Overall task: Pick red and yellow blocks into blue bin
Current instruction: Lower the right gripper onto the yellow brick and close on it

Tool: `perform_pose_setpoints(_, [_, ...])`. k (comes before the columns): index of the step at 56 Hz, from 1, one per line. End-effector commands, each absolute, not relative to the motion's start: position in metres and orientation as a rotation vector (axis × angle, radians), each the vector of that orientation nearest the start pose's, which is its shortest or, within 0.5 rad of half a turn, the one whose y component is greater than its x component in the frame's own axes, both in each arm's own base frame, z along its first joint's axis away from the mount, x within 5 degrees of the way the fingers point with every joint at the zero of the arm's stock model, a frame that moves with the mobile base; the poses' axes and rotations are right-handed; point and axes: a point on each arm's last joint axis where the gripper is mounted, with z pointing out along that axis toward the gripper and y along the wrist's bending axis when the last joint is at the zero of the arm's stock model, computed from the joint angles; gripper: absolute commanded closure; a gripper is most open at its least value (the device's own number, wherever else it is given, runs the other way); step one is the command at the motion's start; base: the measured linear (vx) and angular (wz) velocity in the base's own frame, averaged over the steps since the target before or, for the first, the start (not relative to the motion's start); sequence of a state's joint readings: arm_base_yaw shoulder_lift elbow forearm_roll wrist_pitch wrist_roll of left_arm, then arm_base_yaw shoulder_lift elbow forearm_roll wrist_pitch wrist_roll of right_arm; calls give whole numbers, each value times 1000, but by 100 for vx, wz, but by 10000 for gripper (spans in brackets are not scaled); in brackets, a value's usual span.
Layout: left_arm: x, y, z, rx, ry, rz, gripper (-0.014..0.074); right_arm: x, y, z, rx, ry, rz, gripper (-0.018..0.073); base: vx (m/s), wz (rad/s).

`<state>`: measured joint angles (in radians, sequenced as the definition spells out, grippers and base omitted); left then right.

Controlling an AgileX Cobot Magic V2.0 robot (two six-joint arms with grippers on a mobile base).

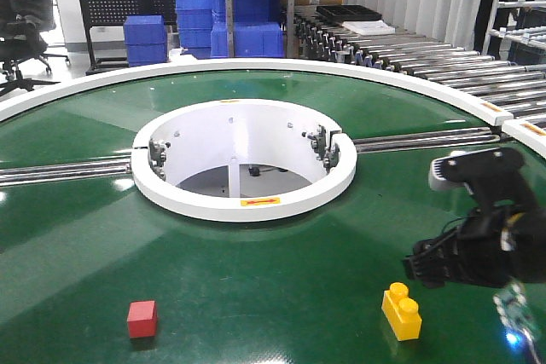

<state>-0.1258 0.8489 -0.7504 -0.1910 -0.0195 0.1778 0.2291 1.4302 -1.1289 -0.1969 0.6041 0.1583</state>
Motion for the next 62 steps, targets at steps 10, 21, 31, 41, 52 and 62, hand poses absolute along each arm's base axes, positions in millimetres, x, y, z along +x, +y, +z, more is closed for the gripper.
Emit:
perform_pose_setpoints(10, [181,-22,396,70,1492,-113,21,355,69,298,-196,2383,-26,-24,0,0])
perform_pose_setpoints(21, [181,-23,394,75,1515,-115,21,378,74,261,-267,2468,-62,-24,0,0])
perform_pose_setpoints(31, [181,-23,392,79,1536,-117,21,394,73,227,-297,2497,-77,-24,0,0])
perform_pose_setpoints(41, [181,-23,390,86,1562,-120,21,406,70,206,-293,2492,-70,-24,0,0])
perform_pose_setpoints(52, [181,-23,390,85,1562,-120,21,414,69,187,-294,2491,-63,-10,0,0])
perform_pose_setpoints(62, [181,-23,390,85,1562,-120,21,418,71,188,-279,2444,-35,218,0,0])
